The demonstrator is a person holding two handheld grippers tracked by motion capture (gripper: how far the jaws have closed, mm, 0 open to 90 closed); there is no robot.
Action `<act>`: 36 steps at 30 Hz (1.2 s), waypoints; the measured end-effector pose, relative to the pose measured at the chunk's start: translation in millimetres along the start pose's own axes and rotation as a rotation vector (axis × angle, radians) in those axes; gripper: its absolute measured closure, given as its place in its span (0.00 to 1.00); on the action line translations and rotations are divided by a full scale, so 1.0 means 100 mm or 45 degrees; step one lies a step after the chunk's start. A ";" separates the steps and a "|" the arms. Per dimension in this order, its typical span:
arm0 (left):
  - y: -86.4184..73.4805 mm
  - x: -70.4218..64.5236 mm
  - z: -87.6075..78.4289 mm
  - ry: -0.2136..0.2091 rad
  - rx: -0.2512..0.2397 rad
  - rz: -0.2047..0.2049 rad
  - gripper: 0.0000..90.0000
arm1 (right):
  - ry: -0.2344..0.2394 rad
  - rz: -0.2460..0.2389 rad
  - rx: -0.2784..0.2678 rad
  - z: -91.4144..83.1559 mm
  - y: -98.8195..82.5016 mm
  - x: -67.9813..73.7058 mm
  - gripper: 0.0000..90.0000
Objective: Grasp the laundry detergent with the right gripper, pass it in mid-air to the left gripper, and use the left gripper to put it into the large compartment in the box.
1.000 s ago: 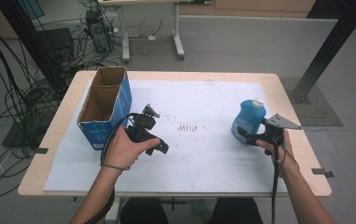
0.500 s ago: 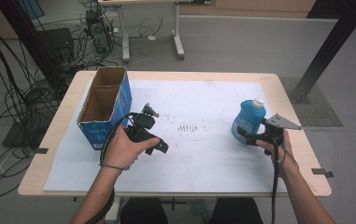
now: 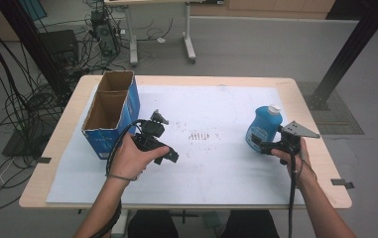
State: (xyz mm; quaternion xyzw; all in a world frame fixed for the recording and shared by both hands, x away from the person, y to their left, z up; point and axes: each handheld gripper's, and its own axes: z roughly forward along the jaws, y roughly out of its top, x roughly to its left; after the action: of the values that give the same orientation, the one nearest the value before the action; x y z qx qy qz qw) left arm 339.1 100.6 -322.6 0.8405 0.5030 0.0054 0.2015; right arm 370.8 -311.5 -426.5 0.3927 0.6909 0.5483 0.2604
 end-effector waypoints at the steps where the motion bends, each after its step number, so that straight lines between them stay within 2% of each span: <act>1: 0.00 0.00 0.00 0.002 0.000 0.000 0.13 | 0.001 0.001 -0.004 0.00 0.00 0.00 0.02; 7: 0.01 0.00 0.00 0.003 0.003 0.004 0.13 | 0.007 0.037 -0.025 0.00 -0.01 0.00 0.02; 23: 0.00 0.00 0.01 -0.002 0.005 0.002 0.13 | -0.008 -0.014 -0.046 0.03 0.00 0.01 0.06; 36: 0.00 0.01 0.02 -0.007 0.009 0.001 0.13 | -0.027 -0.031 -0.035 0.06 -0.02 0.00 0.21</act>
State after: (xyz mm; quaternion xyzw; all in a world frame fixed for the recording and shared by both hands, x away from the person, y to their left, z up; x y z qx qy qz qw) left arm 339.8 101.0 -325.1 0.8413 0.5023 0.0015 0.2000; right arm 375.5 -308.1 -430.0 0.3866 0.6850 0.5504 0.2798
